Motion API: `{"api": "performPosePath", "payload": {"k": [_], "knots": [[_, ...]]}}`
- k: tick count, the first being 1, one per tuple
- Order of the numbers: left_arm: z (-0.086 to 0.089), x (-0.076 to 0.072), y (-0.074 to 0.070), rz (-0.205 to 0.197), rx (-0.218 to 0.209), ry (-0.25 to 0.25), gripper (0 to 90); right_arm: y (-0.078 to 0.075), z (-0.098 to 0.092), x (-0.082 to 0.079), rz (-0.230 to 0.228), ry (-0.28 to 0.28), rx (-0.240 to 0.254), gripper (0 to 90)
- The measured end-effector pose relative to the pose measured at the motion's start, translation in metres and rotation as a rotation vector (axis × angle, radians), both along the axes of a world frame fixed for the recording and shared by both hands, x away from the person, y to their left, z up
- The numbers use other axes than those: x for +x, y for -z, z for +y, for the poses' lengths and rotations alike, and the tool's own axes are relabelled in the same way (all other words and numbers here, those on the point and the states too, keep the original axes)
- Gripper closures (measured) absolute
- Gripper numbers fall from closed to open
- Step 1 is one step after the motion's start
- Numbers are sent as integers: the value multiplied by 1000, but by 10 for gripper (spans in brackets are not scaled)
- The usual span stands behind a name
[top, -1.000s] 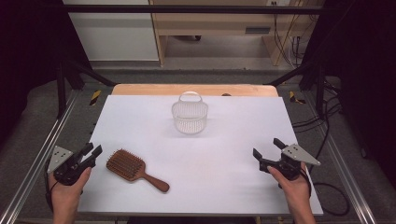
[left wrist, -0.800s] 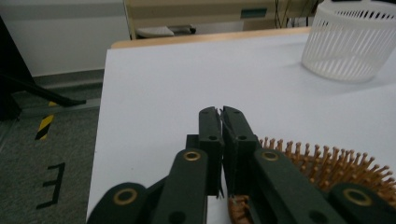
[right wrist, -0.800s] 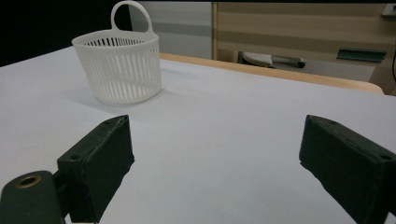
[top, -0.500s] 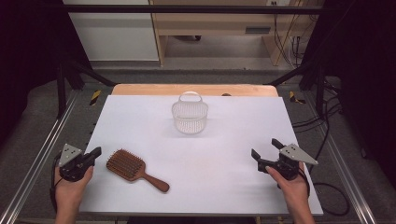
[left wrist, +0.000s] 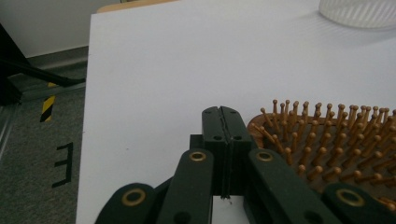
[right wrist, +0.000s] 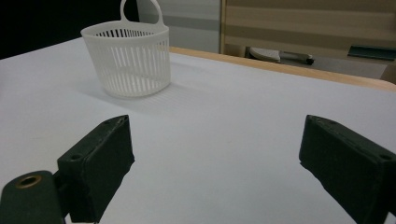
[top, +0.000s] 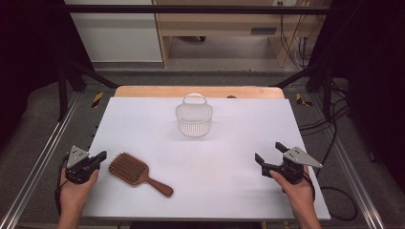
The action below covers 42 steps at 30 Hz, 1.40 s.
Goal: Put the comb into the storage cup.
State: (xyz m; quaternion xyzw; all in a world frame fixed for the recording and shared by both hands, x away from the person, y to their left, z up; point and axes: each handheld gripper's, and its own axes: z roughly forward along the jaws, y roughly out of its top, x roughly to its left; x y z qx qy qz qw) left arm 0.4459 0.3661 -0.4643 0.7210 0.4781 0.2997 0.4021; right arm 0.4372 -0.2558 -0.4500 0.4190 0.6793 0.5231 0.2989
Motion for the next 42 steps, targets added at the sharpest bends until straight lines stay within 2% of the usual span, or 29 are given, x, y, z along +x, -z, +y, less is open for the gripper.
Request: {"api": "performPosePath", "payload": {"k": [10, 12, 16, 19, 26, 30, 38, 42], "knots": [[-8, 5, 7, 49, 39, 46, 900, 0, 2, 0, 2, -12, -1, 99], [-10, 5, 9, 60, 69, 50, 900, 1, 2, 1, 4, -13, -1, 100], [-10, 4, 10, 74, 48, 53, 900, 1, 3, 1, 6, -15, 2, 101], [-12, 4, 10, 84, 48, 63, 900, 1, 4, 1, 10, -17, 3, 101], [-30, 2, 8, 101, 76, 111, 900, 1, 5, -1, 4, -25, -5, 102], [-38, -1, 7, 112, 88, 131, 900, 1, 6, 0, 16, -21, -20, 100], [-49, -11, 6, 140, 75, 137, 900, -1, 4, -2, 19, -18, -20, 99], [-61, -17, 5, 147, 90, 145, 900, -2, 2, -2, 15, -17, -15, 98]]}}
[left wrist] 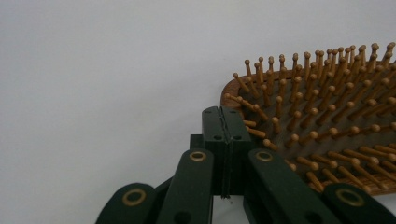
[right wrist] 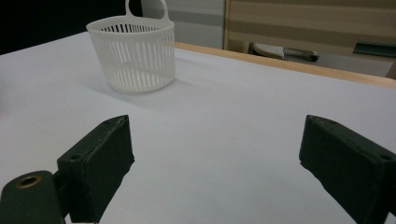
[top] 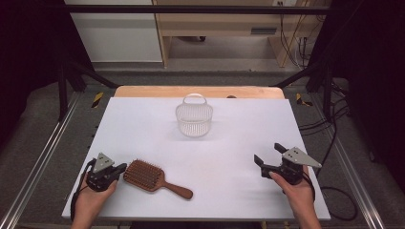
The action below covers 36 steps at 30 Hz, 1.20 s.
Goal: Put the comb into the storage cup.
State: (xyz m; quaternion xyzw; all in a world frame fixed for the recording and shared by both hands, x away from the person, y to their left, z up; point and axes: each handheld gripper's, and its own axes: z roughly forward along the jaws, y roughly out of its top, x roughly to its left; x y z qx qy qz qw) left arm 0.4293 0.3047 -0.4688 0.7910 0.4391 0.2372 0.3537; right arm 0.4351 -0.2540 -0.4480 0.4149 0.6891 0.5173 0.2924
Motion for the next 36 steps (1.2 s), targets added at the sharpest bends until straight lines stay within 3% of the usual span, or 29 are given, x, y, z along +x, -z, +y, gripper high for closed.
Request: {"api": "performPosePath", "payload": {"k": [5, 19, 36], "knots": [[-19, -2, -1, 8, 7, 26, 900, -1, -3, 0, 1, 10, 11, 96], [-51, -8, 1, 19, 22, 77, 900, -2, -3, 0, 21, 10, 12, 88], [-50, -11, 0, 34, 20, 98, 900, -1, 1, 0, 29, -5, -13, 88]]}}
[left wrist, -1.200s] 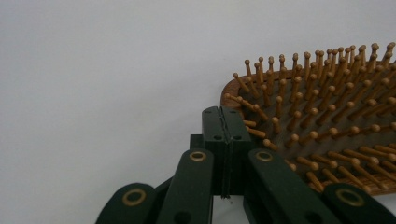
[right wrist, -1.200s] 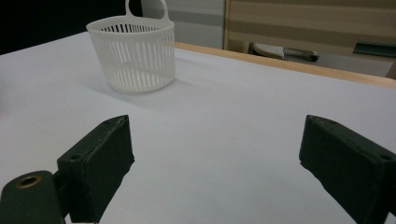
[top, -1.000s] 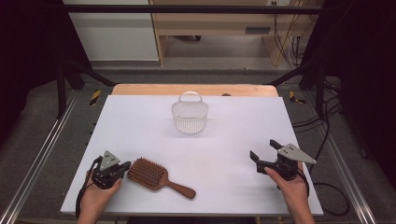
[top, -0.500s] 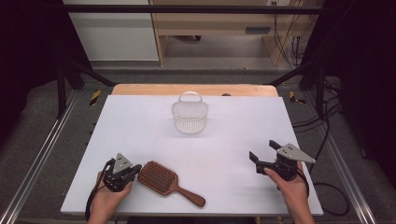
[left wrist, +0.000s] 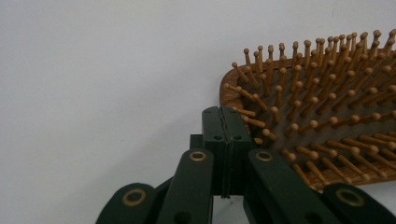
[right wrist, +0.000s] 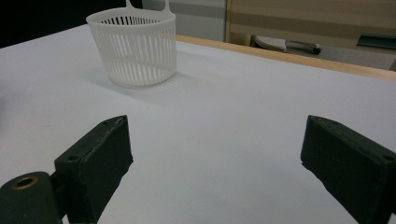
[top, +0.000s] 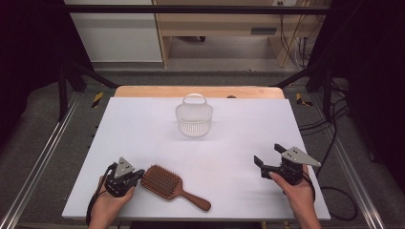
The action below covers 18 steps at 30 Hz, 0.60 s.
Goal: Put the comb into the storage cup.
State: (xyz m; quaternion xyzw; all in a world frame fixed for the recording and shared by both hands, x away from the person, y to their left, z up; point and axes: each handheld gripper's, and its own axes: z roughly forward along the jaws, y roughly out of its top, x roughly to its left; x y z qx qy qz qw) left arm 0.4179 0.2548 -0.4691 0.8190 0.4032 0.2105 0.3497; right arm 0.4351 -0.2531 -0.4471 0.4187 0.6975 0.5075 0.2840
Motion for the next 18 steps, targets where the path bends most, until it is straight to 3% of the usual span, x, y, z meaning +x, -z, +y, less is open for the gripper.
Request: {"api": "performPosePath", "payload": {"k": [7, 18], "knots": [[-1, -1, 0, 5, -1, 5, 900, 0, 0, 0, 0, 0, 0, 88], [-20, -8, 1, 18, 18, 69, 900, 0, 0, 0, 3, 4, -2, 88]]}}
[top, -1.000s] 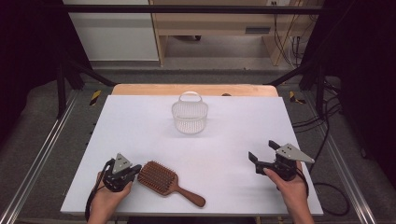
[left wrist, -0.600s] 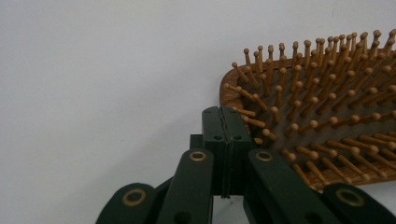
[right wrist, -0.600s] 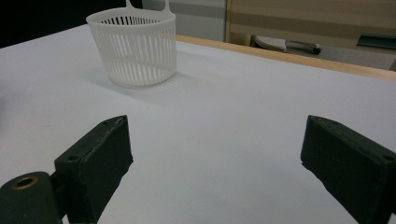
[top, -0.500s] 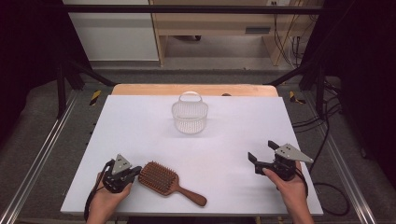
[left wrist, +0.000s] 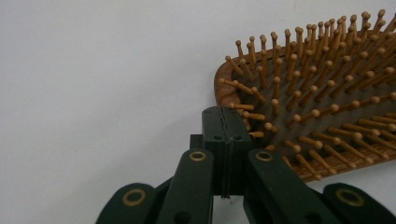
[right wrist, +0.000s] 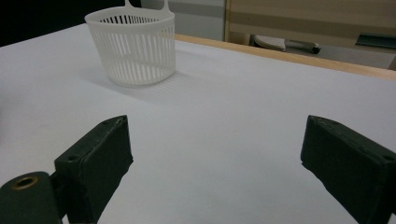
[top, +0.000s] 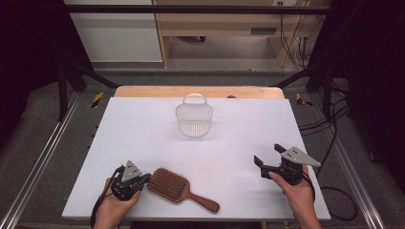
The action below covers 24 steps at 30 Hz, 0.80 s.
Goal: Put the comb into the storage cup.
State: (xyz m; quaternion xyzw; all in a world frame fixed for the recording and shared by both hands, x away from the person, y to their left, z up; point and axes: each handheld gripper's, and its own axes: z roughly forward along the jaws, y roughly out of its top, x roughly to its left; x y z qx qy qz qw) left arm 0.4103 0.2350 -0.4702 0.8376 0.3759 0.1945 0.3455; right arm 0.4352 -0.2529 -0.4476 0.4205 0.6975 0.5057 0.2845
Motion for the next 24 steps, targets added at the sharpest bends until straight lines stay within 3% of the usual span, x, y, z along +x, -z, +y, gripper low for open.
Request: {"api": "performPosePath", "payload": {"k": [9, 24], "knots": [[-4, -1, 0, 2, -2, 13, 900, 0, 1, 0, 0, -2, -2, 89], [-25, -7, 1, 2, -4, 68, 900, 1, 2, 0, 3, -1, -6, 88]]}}
